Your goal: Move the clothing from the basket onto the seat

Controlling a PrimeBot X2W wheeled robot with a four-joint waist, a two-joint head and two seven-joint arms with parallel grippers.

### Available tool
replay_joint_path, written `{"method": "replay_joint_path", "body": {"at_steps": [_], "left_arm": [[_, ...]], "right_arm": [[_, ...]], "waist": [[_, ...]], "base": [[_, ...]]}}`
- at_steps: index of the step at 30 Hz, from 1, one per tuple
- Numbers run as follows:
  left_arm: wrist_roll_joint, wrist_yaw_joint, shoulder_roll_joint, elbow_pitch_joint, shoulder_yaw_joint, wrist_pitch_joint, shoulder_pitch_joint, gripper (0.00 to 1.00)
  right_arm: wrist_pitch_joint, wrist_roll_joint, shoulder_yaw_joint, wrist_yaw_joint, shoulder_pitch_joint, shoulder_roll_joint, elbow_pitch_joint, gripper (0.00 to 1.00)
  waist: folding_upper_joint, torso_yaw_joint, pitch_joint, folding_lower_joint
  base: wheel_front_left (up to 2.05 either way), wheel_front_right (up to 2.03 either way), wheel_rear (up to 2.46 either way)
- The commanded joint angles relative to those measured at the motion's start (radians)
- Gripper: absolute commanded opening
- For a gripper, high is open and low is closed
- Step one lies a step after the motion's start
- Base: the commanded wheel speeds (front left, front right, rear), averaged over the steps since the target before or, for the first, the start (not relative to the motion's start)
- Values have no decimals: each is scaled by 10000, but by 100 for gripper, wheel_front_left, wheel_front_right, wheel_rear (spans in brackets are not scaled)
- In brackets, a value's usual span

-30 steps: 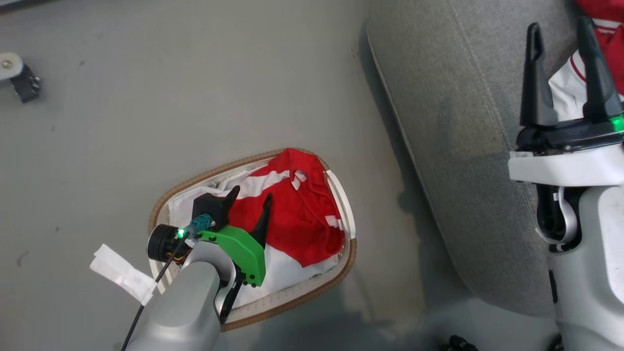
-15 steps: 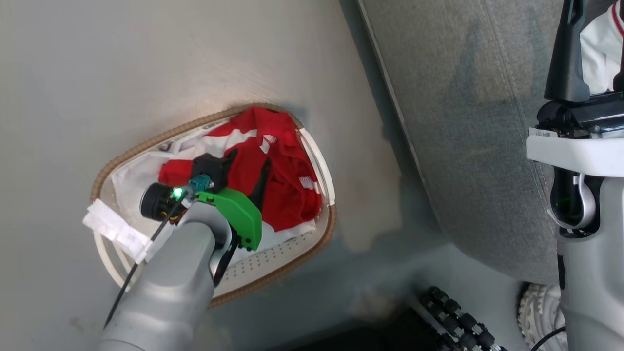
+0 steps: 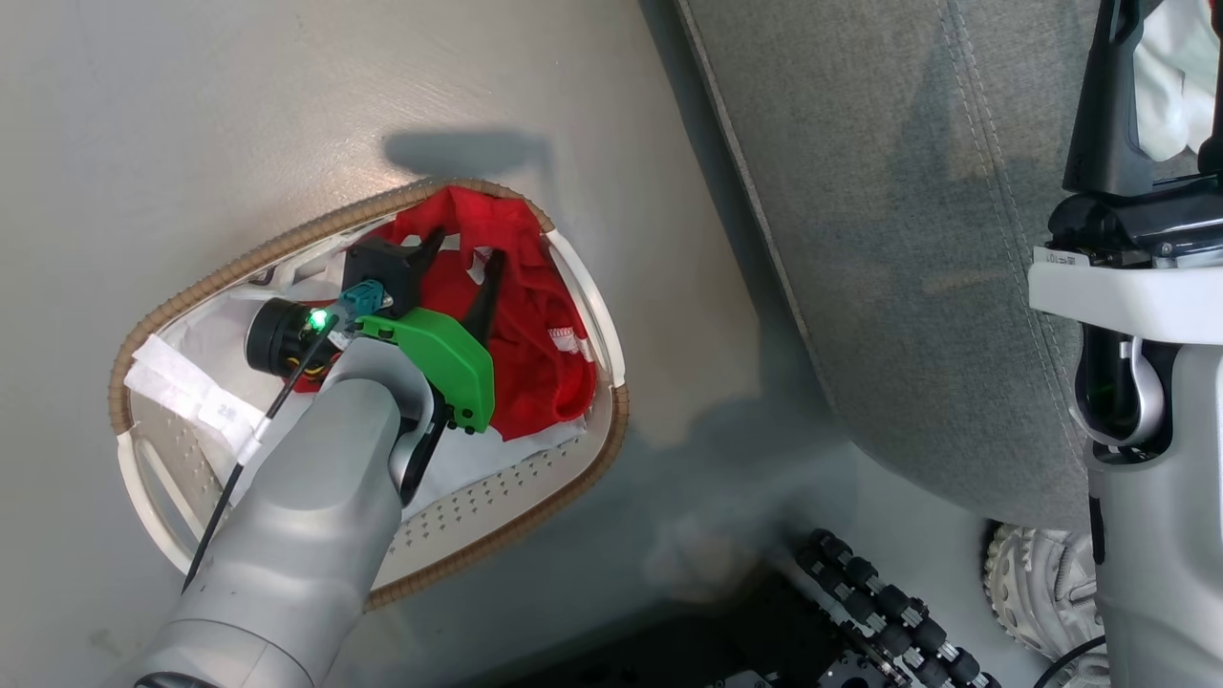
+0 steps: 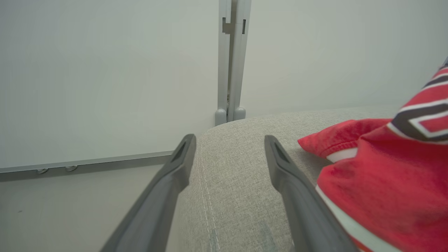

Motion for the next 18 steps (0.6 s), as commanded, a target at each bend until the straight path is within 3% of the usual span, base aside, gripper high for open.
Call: {"method": "replay_joint_path", "body": {"at_steps": [1,7,18], "left_arm": [[101,2,71,24,44,9,-143,0],[195,2,71,-257,119,9,296,0],[415,2,11,-2288,1615,9,2947,0]], "right_arm": [[-20,-58,-4,-14,57,22,57,100],[-22,-71,-43,-14,21,87,202,100],[-20,-282,495,-14,717,-155,1253,100]], "waist": [[0,-15,-45,-1],[0,105,-435,-1],[0,1164,-2968,-1]], "base": [[0,0,0],[0,0,0],[0,0,0]]}}
